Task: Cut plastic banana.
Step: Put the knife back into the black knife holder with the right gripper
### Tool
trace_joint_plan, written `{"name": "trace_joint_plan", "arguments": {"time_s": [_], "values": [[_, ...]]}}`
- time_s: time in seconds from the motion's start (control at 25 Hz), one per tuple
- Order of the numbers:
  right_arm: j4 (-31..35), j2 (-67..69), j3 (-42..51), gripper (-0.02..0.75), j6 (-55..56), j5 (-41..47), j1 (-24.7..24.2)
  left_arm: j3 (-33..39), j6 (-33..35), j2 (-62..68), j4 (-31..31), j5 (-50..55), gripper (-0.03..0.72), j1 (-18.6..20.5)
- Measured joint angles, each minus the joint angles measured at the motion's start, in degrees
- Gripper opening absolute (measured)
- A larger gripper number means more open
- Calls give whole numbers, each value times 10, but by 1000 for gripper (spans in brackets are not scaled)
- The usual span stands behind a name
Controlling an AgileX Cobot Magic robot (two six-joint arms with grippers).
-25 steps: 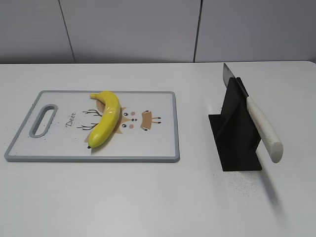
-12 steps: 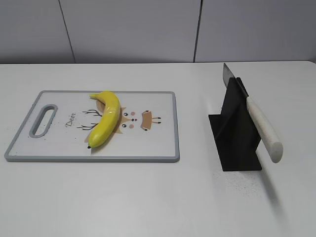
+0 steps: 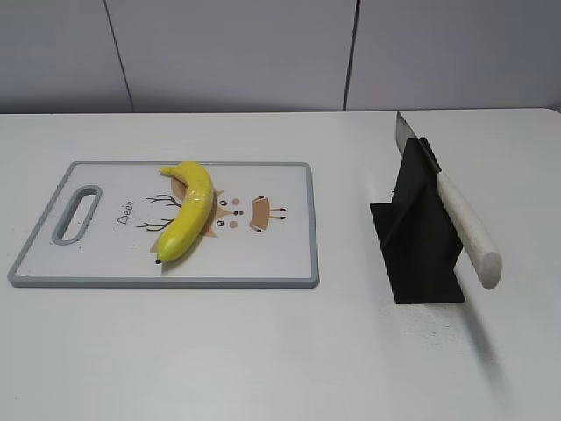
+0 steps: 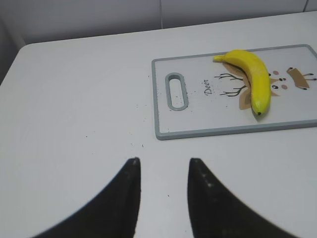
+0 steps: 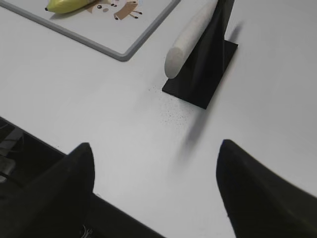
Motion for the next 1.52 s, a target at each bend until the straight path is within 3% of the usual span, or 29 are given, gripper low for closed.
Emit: {"name": "trace_joint_plan", "arguments": {"time_s": [0.72, 1.16, 1.52], "values": [[17, -66, 1, 592, -1, 0, -8, 0, 0, -2, -1, 0, 290, 0], [19, -66, 1, 592, -1, 0, -183, 0, 0, -2, -1, 0, 259, 0], [19, -66, 1, 592, -1, 0, -204, 0, 0, -2, -1, 0, 259, 0]]}}
